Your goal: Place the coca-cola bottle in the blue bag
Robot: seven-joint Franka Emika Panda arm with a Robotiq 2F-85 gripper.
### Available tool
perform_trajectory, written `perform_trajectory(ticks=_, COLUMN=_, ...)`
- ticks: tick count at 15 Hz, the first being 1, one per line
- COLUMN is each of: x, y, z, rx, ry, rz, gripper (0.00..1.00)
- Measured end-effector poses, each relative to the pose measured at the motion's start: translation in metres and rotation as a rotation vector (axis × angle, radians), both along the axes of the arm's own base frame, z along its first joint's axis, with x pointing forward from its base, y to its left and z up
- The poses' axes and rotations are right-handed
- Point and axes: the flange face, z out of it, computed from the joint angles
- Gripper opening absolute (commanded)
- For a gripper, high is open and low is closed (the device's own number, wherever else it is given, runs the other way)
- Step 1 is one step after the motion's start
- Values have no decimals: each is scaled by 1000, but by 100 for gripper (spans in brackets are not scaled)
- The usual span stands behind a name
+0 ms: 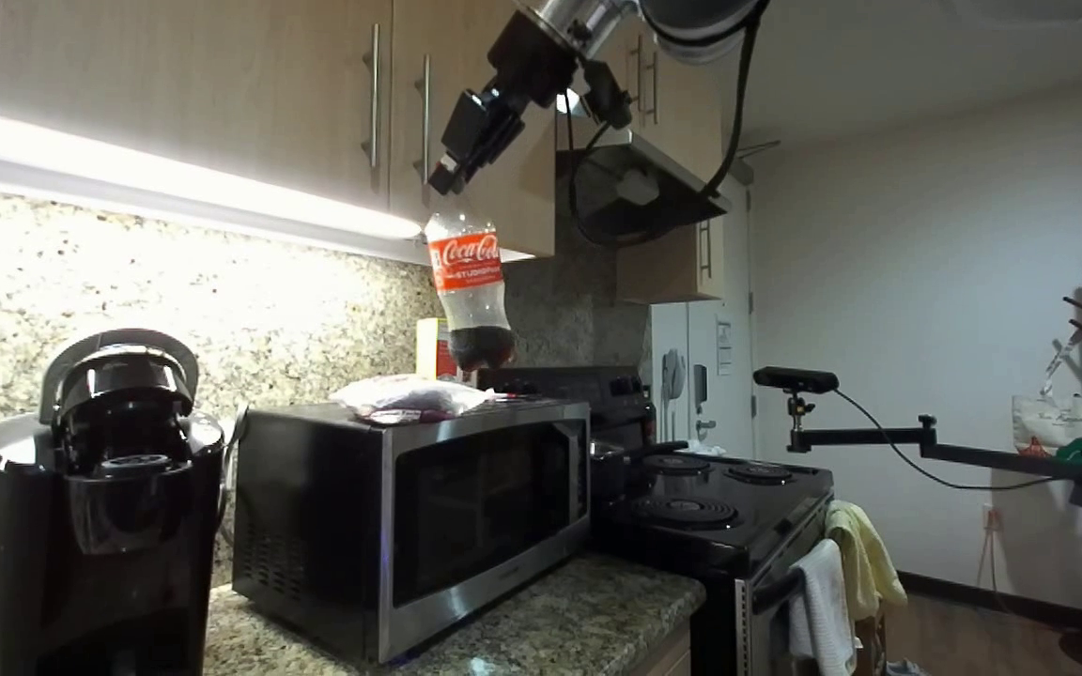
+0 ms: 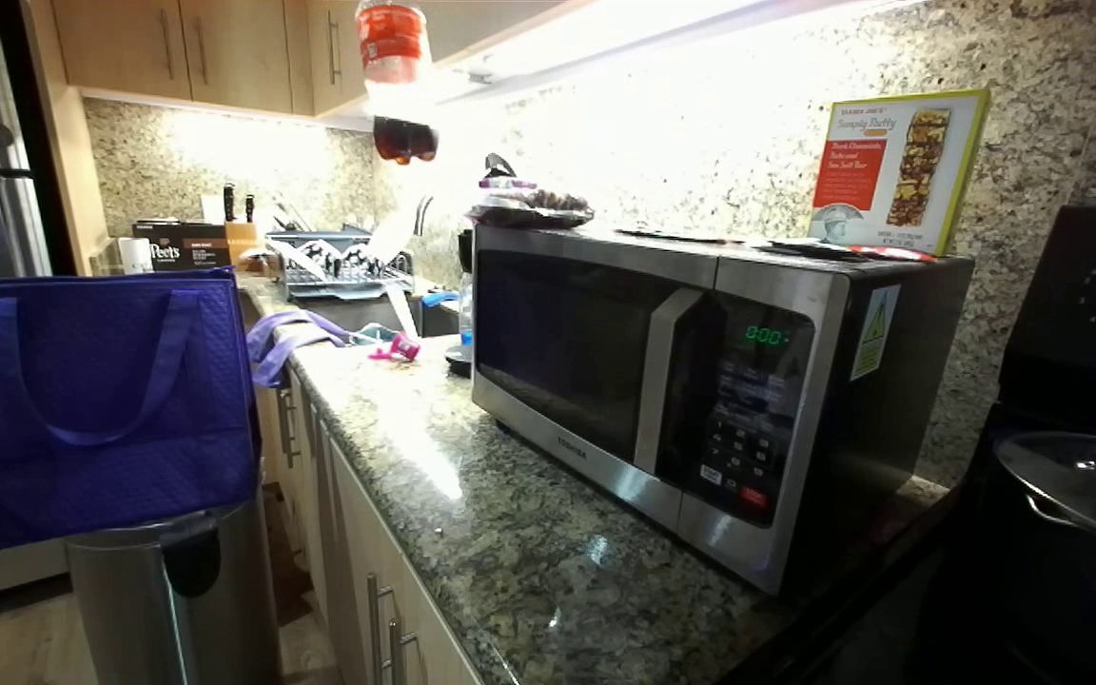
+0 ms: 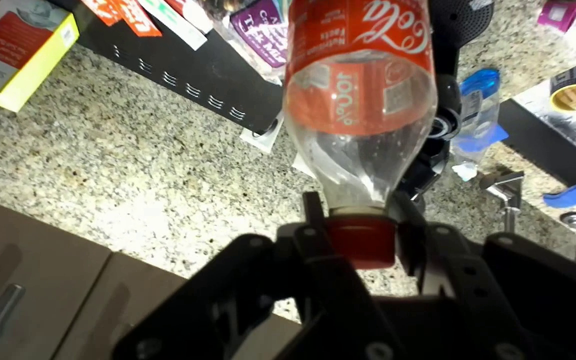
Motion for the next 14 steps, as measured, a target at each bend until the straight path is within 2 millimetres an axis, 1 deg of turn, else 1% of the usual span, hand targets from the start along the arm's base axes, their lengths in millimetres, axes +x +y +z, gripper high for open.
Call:
perform_trajectory(ticks=2, x=-5, y=26, z=11, rx=-56, ry=20, rz=82, gripper=15)
perform_trajectory(ticks=3, x=-5, y=38, z=15, rx=-84, ry=29, rz=126, gripper=36)
perform_trajectory(ticks=5, x=1, y=54, z=21, rx=-129, ry=39, rz=196, gripper=36)
perform_trajectory(ticks=7, x=9, y=57, z=19, rx=-140, ry=41, rz=214, gripper=36)
perform_trajectory(ticks=9, x=14, y=56, z=18, rx=-145, ry=44, rz=217, gripper=36)
perform_trajectory(ticks=10, x=14, y=56, z=18, rx=-146, ry=44, rz=218, gripper=15)
perform_trajectory(ticks=12, x=14, y=56, z=18, rx=-146, ry=44, rz=219, gripper=15)
perform_trajectory(ticks=14, x=13, y=62, z=14, rx=-156, ry=49, rz=238, gripper=15)
